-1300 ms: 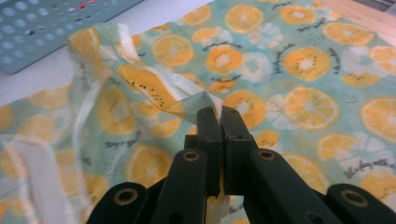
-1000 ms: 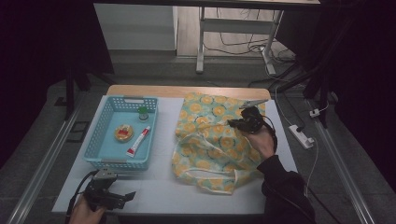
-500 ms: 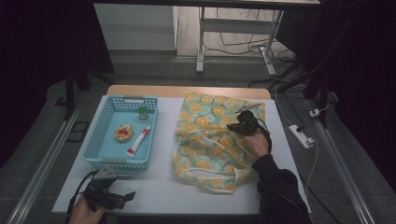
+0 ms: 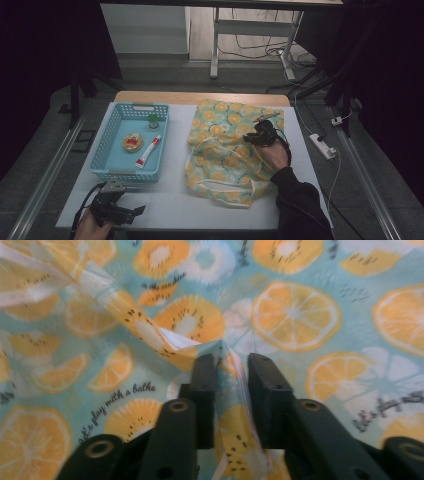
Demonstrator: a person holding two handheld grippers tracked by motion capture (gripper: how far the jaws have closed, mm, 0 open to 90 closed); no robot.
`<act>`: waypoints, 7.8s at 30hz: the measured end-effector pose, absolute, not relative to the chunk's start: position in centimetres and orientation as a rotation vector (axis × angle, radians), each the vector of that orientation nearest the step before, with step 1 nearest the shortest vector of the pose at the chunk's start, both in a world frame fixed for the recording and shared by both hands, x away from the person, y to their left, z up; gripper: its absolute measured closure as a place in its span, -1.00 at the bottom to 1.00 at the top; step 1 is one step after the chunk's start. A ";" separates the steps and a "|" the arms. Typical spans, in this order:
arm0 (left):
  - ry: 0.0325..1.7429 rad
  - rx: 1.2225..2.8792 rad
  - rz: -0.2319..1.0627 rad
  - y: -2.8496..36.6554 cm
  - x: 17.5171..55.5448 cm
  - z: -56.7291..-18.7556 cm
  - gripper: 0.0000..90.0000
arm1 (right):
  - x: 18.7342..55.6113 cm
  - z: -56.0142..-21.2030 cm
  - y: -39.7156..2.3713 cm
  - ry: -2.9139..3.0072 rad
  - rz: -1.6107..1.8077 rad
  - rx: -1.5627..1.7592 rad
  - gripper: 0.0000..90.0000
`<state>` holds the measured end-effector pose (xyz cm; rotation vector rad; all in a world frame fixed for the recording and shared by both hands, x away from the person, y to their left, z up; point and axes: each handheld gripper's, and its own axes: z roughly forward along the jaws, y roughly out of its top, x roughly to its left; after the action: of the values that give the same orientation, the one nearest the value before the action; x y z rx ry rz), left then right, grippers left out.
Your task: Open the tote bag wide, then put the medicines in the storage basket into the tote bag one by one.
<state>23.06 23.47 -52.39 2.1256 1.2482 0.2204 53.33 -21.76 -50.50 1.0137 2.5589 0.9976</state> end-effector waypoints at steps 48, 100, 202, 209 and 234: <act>1.240 2.094 0.211 23.7 23.1 -52.3 -0.97 | 44.0 -47.9 -20.4 2.654 1.119 0.874 -1.00; 1.249 2.112 0.216 23.5 23.3 -52.4 -0.96 | 43.5 -47.5 -18.6 2.699 1.077 0.734 0.98; 1.243 1.941 0.197 25.4 22.9 -51.4 -1.00 | 44.8 -40.2 -17.2 2.593 1.282 0.665 0.98; 1.176 1.936 0.226 25.6 23.0 -51.0 -1.00 | 44.9 -40.3 -17.3 2.593 1.280 0.674 0.98; 1.137 1.951 0.285 25.5 24.0 -48.6 -1.00 | 44.9 -40.3 -17.3 2.595 1.279 0.672 0.98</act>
<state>24.00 25.51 -48.63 1.9507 1.1365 0.2847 44.94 -17.28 -40.29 0.6724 2.5953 1.2788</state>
